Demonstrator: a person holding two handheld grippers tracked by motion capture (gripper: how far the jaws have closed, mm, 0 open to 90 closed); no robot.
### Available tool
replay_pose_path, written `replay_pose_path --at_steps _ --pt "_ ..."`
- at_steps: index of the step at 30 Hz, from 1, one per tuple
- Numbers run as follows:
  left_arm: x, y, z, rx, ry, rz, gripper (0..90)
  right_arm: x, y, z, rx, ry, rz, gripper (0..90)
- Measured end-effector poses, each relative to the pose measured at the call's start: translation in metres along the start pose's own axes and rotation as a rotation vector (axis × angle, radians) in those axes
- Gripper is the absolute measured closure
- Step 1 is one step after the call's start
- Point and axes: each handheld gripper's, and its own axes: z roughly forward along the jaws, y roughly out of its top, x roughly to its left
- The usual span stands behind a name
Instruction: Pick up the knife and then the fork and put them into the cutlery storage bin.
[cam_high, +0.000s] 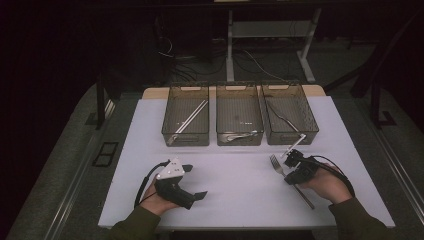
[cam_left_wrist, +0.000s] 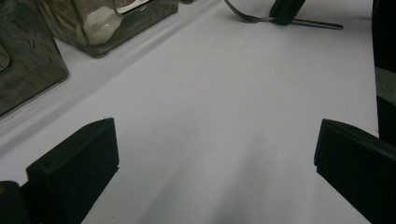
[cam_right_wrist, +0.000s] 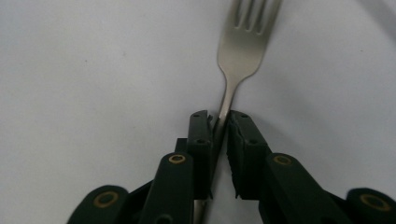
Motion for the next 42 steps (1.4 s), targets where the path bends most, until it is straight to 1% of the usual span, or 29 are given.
replay_pose_path --at_steps 2,8,11,13,21,23,27,28,33,35,36,38,40,42 --pt "0.0 0.0 0.0 -0.001 0.0 -0.001 0.0 0.0 0.0 0.0 0.001 -0.004 -0.003 84.6" --pt "0.0 0.0 -0.001 0.002 0.0 0.003 0.0 -0.001 -0.001 0.0 -0.005 0.003 -0.023 85.0" --pt "0.0 0.0 -0.001 0.001 0.0 0.0 0.0 -0.004 -0.003 -0.002 -0.023 0.017 -0.02 85.0" --pt "0.0 0.0 -0.001 0.001 0.0 0.002 0.0 -0.007 -0.005 -0.006 -0.053 0.014 -0.012 85.0" --pt "-0.001 0.001 -0.001 -0.005 0.0 0.004 0.0 -0.023 -0.017 -0.027 -0.257 0.043 0.051 85.1" --pt "-0.001 0.001 -0.001 -0.005 0.0 0.006 0.0 -0.026 -0.02 -0.032 -0.312 0.05 0.057 85.1" --pt "-0.001 0.001 -0.001 -0.005 0.0 0.006 0.0 -0.033 -0.027 -0.04 -0.415 0.067 0.097 85.1" --pt "-0.001 0.001 -0.001 -0.005 -0.001 0.008 0.0 -0.035 -0.028 -0.042 -0.441 0.073 0.113 85.1" --pt "-0.001 0.001 -0.001 -0.001 0.0 0.009 0.0 -0.045 -0.038 -0.048 -0.573 0.091 0.159 85.1" --pt "-0.001 0.001 -0.001 0.0 -0.001 0.009 0.0 -0.049 -0.042 -0.049 -0.618 0.091 0.174 85.1" --pt "-0.001 0.001 -0.001 0.0 -0.001 0.008 0.0 -0.051 -0.044 -0.05 -0.653 0.09 0.185 85.1" --pt "-0.001 0.001 -0.001 0.001 -0.002 0.009 0.0 -0.053 -0.046 -0.052 -0.694 0.094 0.203 85.1" --pt "-0.001 0.001 -0.001 0.0 -0.002 0.009 0.0 -0.055 -0.049 -0.054 -0.744 0.091 0.211 85.1" --pt "-0.001 0.001 -0.001 -0.001 -0.001 0.009 0.0 -0.058 -0.051 -0.056 -0.775 0.093 0.223 85.1"
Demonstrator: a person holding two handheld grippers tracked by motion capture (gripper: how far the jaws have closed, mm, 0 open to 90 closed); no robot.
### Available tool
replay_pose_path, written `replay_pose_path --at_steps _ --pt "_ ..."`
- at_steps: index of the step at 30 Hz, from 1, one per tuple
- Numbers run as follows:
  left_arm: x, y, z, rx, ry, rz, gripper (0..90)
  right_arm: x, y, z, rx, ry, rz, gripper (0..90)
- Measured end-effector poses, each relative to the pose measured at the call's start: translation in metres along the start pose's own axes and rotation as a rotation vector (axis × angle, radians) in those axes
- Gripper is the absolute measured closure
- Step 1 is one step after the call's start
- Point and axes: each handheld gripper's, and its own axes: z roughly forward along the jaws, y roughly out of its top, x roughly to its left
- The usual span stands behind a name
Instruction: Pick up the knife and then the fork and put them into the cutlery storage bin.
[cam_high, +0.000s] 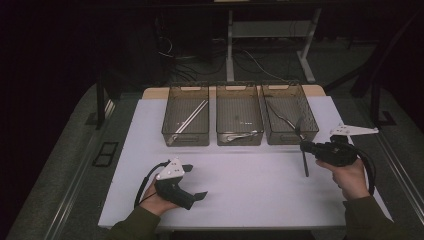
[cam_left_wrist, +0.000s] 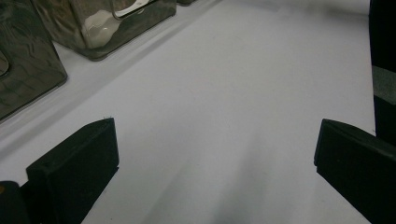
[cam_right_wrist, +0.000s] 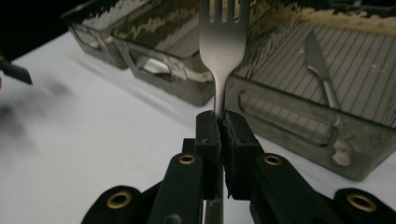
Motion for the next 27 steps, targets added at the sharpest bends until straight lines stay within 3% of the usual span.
replay_pose_path --at_steps 15,27 --pt "0.001 0.0 0.001 -0.001 0.001 -0.006 0.0 -0.012 0.008 -0.004 -0.086 -0.03 0.013 85.1" --pt "0.002 -0.001 0.001 0.0 0.001 -0.007 0.0 -0.019 0.029 -0.002 -0.105 -0.065 -0.019 85.1"
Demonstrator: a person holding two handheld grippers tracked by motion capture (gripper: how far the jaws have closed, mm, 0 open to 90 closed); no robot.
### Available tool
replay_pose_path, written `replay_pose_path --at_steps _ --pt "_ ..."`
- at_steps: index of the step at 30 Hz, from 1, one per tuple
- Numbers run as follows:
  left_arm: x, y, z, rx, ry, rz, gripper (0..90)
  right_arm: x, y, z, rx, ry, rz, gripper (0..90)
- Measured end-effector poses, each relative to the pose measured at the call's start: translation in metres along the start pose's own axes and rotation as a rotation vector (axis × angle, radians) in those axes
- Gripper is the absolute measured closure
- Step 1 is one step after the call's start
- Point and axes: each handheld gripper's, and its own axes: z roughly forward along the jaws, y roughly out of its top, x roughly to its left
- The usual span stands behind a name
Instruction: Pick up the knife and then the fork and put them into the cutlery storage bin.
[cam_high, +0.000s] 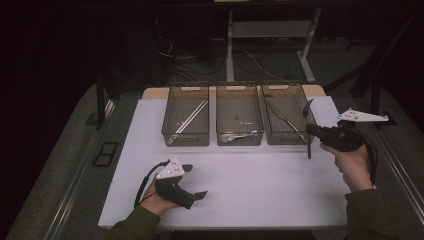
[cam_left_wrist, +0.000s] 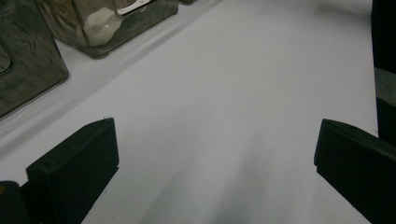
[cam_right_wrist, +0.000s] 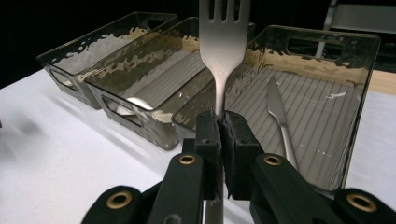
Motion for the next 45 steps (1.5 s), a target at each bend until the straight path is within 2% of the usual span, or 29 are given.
replay_pose_path --at_steps 14,23,31,37,45 --pt "-0.001 0.0 -0.001 -0.004 0.003 -0.002 0.0 -0.008 0.026 0.005 0.014 -0.038 -0.023 85.1" --pt "0.0 0.001 -0.002 -0.007 0.006 -0.006 0.0 -0.013 0.049 0.01 0.014 -0.057 -0.035 85.1" --pt "0.0 0.001 -0.002 -0.007 0.003 -0.005 0.0 -0.022 0.069 0.022 0.007 -0.084 -0.044 85.1" --pt "-0.001 0.0 -0.001 -0.015 0.001 -0.01 0.0 -0.032 0.075 0.036 0.004 -0.113 -0.05 85.1" --pt "0.0 0.0 -0.002 -0.012 -0.003 -0.004 0.0 -0.047 0.068 0.058 0.062 -0.168 -0.039 85.1"
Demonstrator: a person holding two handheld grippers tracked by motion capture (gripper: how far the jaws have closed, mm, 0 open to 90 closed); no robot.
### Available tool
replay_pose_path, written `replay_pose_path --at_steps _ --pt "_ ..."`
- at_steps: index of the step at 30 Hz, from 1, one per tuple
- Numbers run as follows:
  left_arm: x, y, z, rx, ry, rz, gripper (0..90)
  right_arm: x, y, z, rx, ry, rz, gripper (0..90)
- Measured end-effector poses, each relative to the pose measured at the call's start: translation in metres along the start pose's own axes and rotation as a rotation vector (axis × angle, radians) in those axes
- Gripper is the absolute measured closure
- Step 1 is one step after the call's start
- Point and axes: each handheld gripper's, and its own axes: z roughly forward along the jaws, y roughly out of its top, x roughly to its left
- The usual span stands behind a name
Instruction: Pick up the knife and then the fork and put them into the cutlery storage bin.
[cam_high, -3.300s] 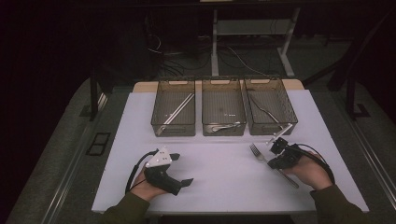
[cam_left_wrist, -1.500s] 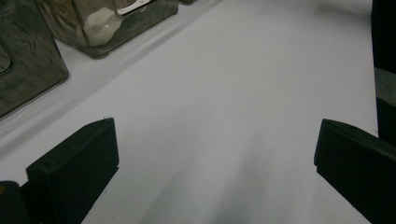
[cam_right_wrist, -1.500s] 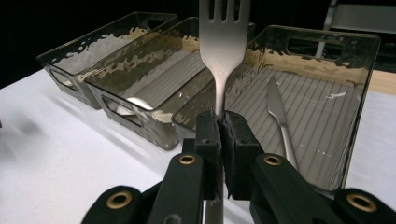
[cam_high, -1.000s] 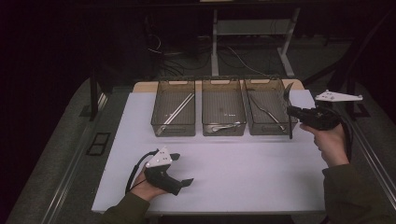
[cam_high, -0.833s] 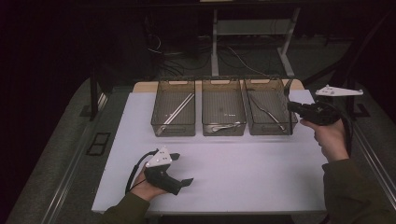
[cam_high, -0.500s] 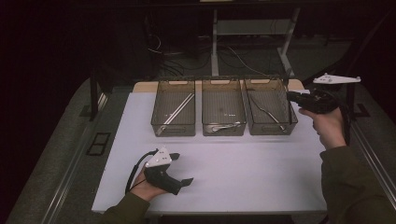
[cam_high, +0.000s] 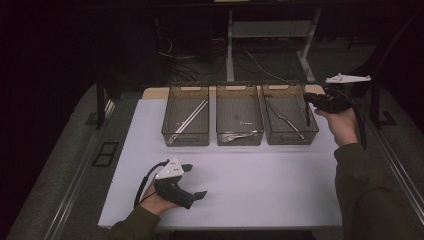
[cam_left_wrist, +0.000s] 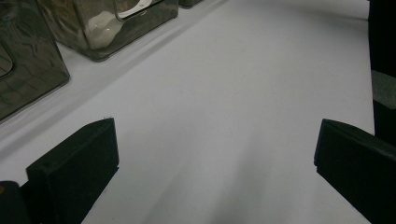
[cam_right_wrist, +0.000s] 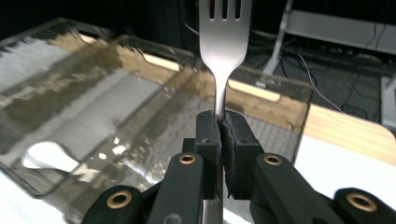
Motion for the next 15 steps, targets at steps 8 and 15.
replay_pose_path --at_steps 8,15 --pt "0.0 0.0 0.0 0.002 -0.005 -0.001 0.0 -0.003 -0.008 0.017 0.091 -0.034 -0.016 85.1" --pt "0.0 0.0 0.0 0.001 -0.007 0.0 0.0 -0.005 -0.014 0.024 0.173 -0.041 -0.018 85.1"
